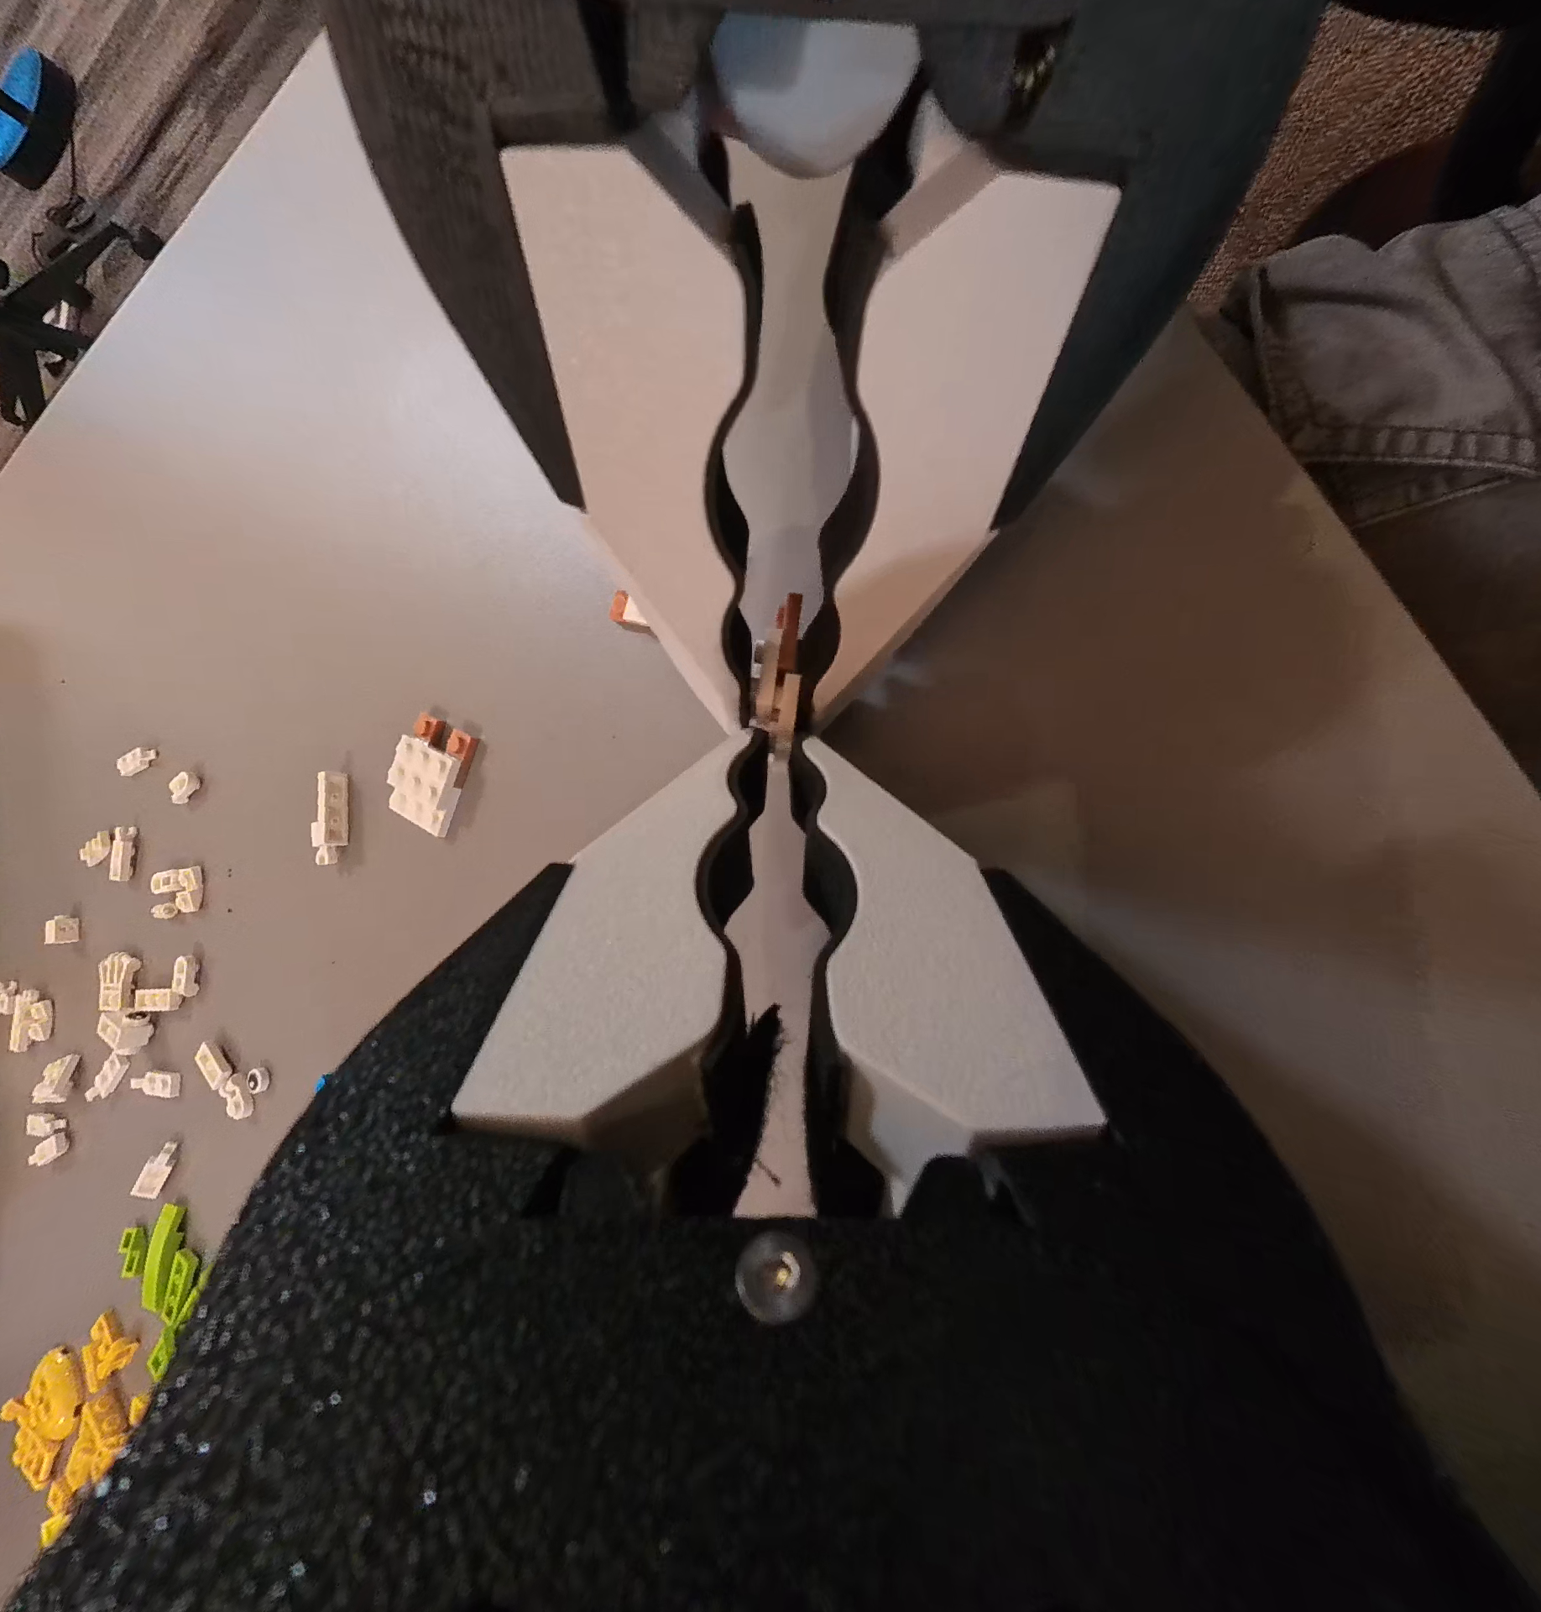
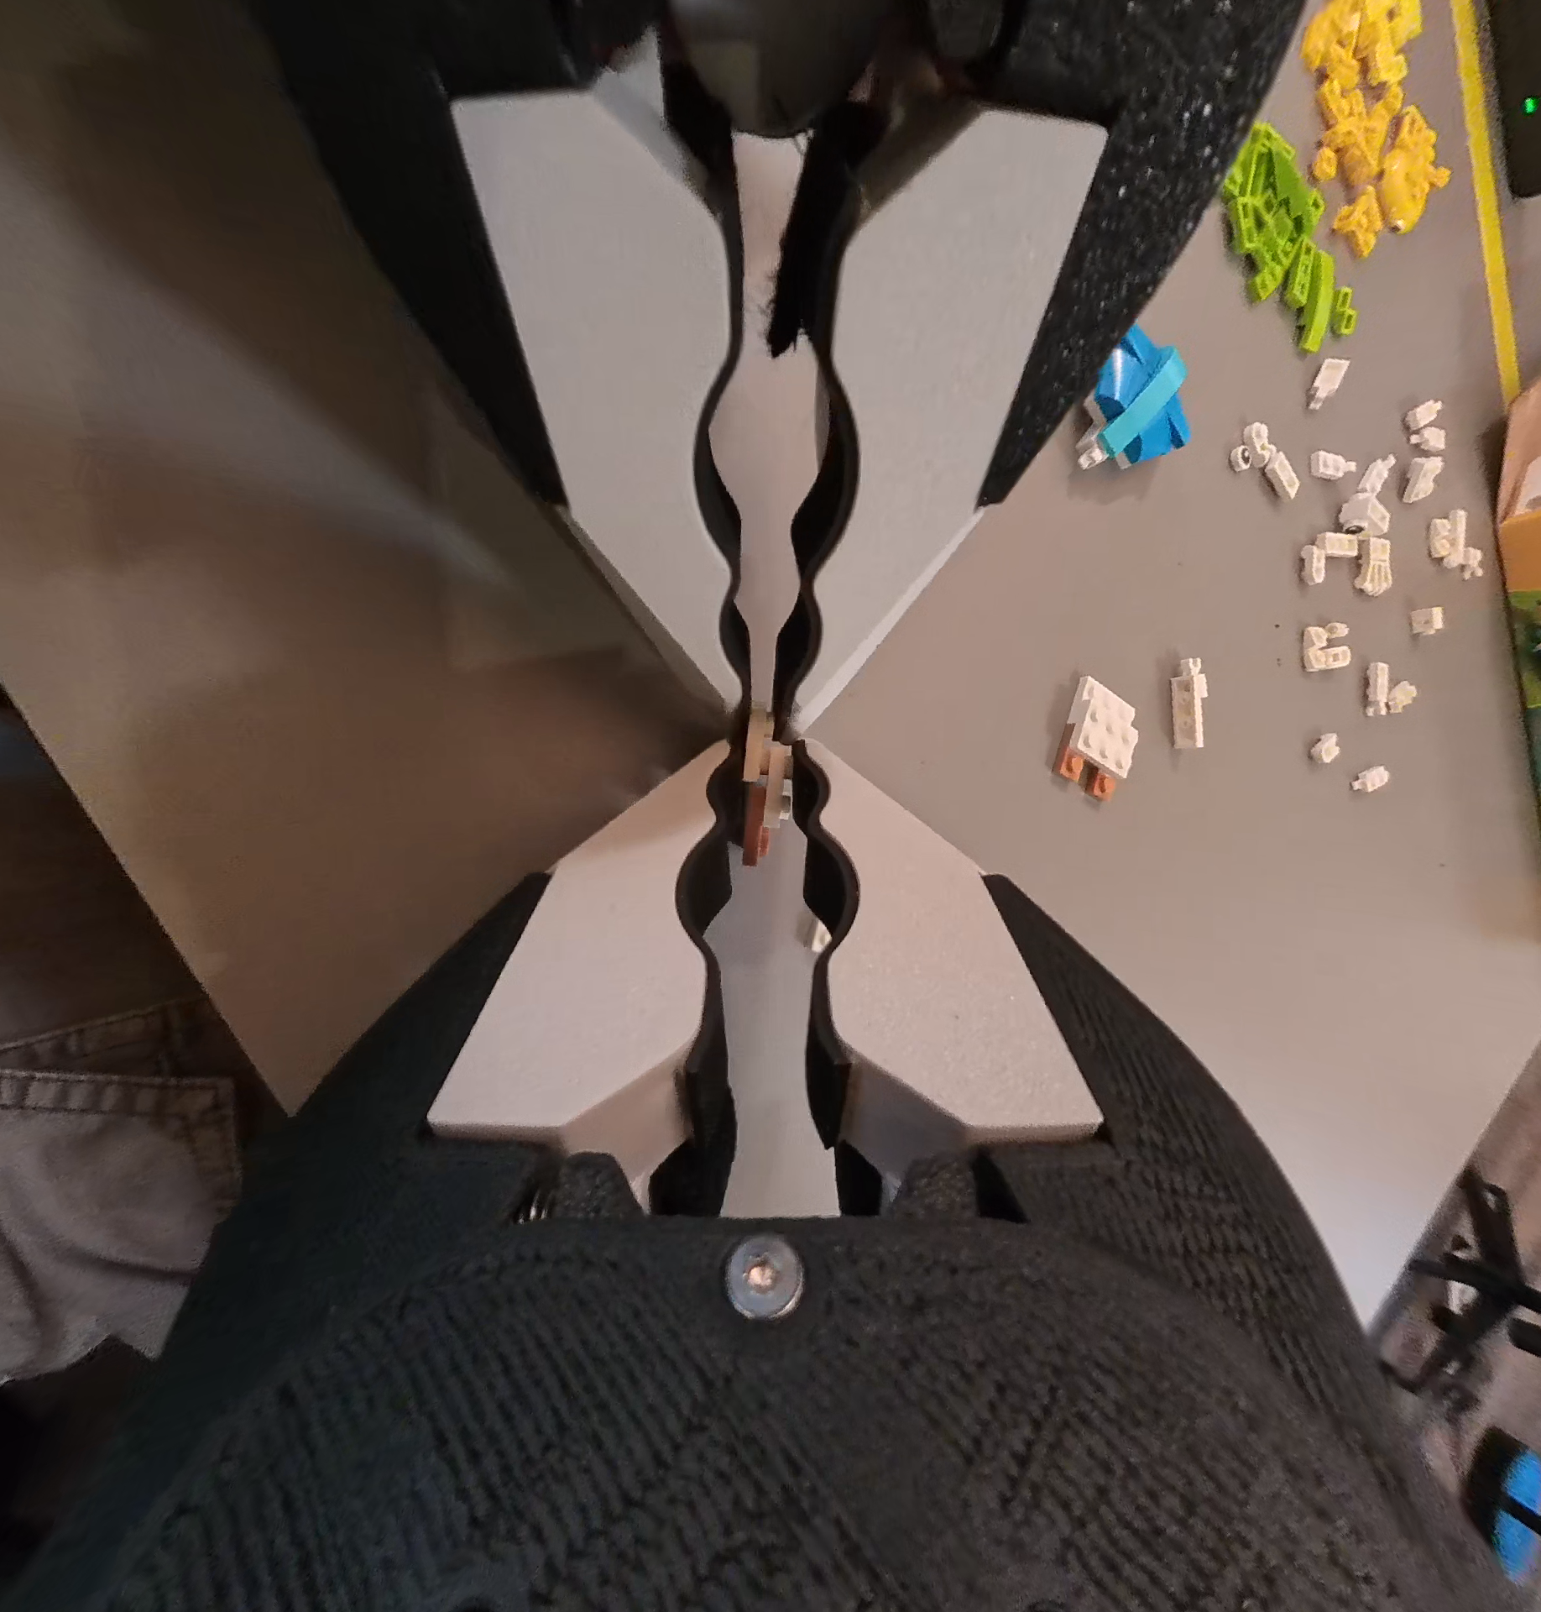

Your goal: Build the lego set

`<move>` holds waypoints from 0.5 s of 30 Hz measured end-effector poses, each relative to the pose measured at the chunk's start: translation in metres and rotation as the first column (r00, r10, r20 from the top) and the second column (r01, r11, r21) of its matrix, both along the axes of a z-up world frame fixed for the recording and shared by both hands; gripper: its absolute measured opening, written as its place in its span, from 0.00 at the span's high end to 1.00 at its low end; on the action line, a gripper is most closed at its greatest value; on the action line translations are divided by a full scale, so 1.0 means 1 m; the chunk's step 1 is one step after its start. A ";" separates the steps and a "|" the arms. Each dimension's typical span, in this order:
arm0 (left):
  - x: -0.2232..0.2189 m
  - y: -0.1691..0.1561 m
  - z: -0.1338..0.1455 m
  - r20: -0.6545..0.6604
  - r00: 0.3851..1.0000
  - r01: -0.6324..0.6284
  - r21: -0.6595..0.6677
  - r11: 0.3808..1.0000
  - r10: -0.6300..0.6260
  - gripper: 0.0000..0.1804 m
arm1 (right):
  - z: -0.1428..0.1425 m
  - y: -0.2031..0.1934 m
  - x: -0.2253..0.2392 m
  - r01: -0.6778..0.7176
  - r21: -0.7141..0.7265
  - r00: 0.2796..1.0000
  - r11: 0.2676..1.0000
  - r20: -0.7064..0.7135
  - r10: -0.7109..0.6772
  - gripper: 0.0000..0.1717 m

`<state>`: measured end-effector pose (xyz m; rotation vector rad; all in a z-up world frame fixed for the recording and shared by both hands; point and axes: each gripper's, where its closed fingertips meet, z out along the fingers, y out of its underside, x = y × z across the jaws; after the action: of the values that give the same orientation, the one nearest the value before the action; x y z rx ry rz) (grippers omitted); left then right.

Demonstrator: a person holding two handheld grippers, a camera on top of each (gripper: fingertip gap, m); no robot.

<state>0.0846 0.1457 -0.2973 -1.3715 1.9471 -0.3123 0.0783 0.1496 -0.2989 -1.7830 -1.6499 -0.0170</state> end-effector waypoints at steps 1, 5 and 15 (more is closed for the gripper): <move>0.000 0.000 0.000 0.003 1.000 -0.001 0.001 1.000 0.001 0.99 | 0.000 0.000 0.000 -0.003 0.012 1.000 1.000 0.010 0.003 0.95; 0.000 0.000 0.000 0.014 1.000 0.004 0.002 1.000 -0.004 0.99 | 0.000 0.000 0.000 0.003 0.007 1.000 1.000 0.002 -0.003 0.94; 0.001 -0.001 0.001 0.037 0.999 0.016 -0.015 1.000 -0.015 0.99 | 0.000 0.000 0.000 -0.027 0.037 1.000 0.999 0.010 0.027 0.95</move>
<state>0.0854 0.1452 -0.2965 -1.3516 1.9295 -0.3577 0.0786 0.1495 -0.2986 -1.7352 -1.6703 -0.0438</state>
